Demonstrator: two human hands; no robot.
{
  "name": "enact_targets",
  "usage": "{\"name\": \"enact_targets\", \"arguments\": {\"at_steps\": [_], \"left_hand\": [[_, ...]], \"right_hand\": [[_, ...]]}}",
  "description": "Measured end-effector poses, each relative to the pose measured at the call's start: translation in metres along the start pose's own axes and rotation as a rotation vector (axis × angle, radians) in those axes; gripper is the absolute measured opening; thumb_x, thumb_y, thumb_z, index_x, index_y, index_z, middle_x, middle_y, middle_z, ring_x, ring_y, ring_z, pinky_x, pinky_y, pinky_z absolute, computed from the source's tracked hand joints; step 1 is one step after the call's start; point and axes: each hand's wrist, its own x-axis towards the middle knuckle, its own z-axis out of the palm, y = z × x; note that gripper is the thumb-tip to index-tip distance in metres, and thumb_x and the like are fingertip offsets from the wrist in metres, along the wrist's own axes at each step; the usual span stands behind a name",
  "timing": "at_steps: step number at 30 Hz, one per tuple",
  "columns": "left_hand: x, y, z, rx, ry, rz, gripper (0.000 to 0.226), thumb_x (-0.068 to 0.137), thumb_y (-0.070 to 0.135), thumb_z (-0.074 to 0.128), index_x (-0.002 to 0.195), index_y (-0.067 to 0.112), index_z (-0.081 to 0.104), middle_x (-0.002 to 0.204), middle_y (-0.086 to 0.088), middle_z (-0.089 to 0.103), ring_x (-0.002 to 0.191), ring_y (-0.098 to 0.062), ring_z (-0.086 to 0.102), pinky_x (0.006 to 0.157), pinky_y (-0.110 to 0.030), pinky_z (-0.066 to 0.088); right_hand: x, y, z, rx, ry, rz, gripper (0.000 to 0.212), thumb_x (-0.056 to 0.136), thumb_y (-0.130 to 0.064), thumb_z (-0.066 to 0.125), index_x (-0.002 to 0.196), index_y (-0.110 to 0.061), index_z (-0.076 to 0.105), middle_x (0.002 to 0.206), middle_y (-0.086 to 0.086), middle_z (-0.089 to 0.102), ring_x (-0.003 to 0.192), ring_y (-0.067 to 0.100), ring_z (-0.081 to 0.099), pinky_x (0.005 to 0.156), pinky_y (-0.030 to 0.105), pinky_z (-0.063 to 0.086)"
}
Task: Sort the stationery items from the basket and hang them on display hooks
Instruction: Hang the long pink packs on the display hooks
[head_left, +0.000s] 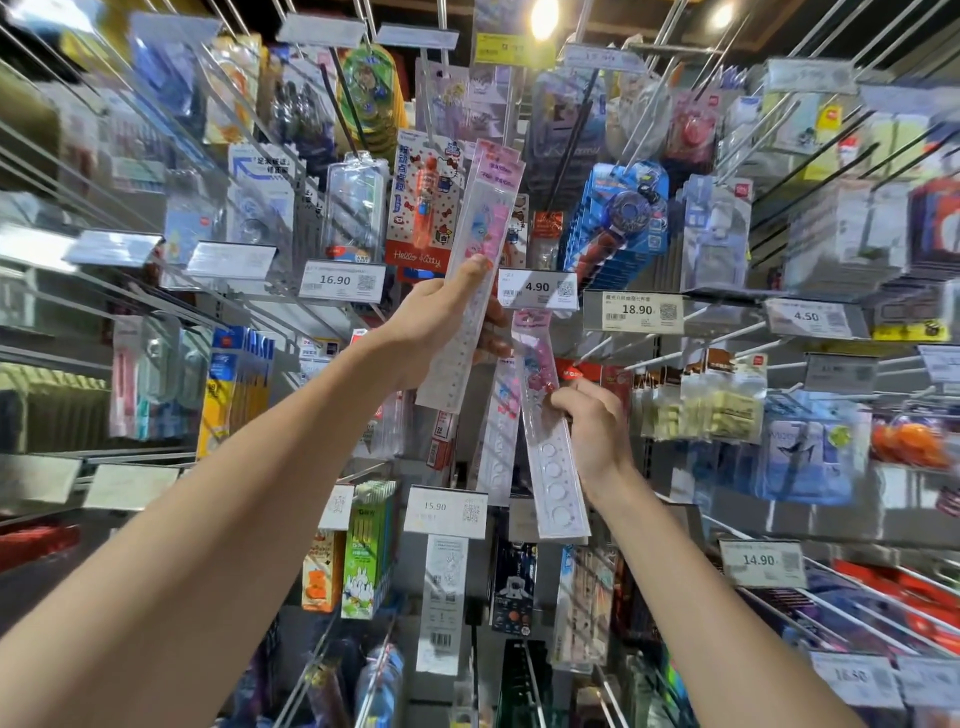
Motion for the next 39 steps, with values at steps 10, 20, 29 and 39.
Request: {"name": "enact_targets", "arguments": {"at_steps": [10, 20, 29, 39], "left_hand": [[-0.005, 0.003, 0.004, 0.028, 0.046, -0.022, 0.06, 0.1, 0.064, 0.048, 0.085, 0.01, 0.07, 0.095, -0.013, 0.076, 0.084, -0.029, 0.073, 0.095, -0.045, 0.054], [-0.01, 0.007, 0.007, -0.009, 0.042, -0.036, 0.057, 0.103, 0.058, 0.048, 0.083, 0.008, 0.067, 0.073, -0.004, 0.075, 0.056, -0.019, 0.07, 0.053, -0.012, 0.052], [-0.009, 0.007, 0.007, 0.007, 0.031, -0.029, 0.059, 0.101, 0.061, 0.048, 0.082, 0.009, 0.068, 0.077, -0.01, 0.074, 0.06, -0.022, 0.071, 0.082, -0.032, 0.056], [-0.015, 0.014, 0.008, 0.046, 0.048, -0.053, 0.061, 0.1, 0.064, 0.048, 0.101, 0.008, 0.071, 0.123, -0.019, 0.071, 0.117, -0.04, 0.067, 0.117, -0.063, 0.033]], "right_hand": [[-0.001, 0.002, 0.003, 0.002, 0.009, -0.006, 0.017, 0.083, -0.022, 0.057, 0.073, -0.011, 0.047, 0.07, 0.005, 0.043, 0.066, 0.013, 0.039, 0.064, 0.036, 0.028], [-0.002, -0.004, 0.004, -0.112, 0.05, -0.009, 0.024, 0.089, -0.018, 0.058, 0.074, 0.0, 0.054, 0.075, 0.008, 0.05, 0.071, 0.016, 0.043, 0.065, 0.035, 0.032], [0.003, -0.014, -0.004, -0.101, -0.03, 0.058, 0.012, 0.089, -0.02, 0.059, 0.081, -0.015, 0.052, 0.079, 0.007, 0.045, 0.075, 0.019, 0.04, 0.068, 0.037, 0.028], [0.009, -0.011, -0.002, -0.217, 0.006, 0.067, 0.016, 0.092, -0.023, 0.056, 0.081, -0.013, 0.051, 0.077, 0.006, 0.044, 0.069, 0.017, 0.041, 0.063, 0.035, 0.028]]}}
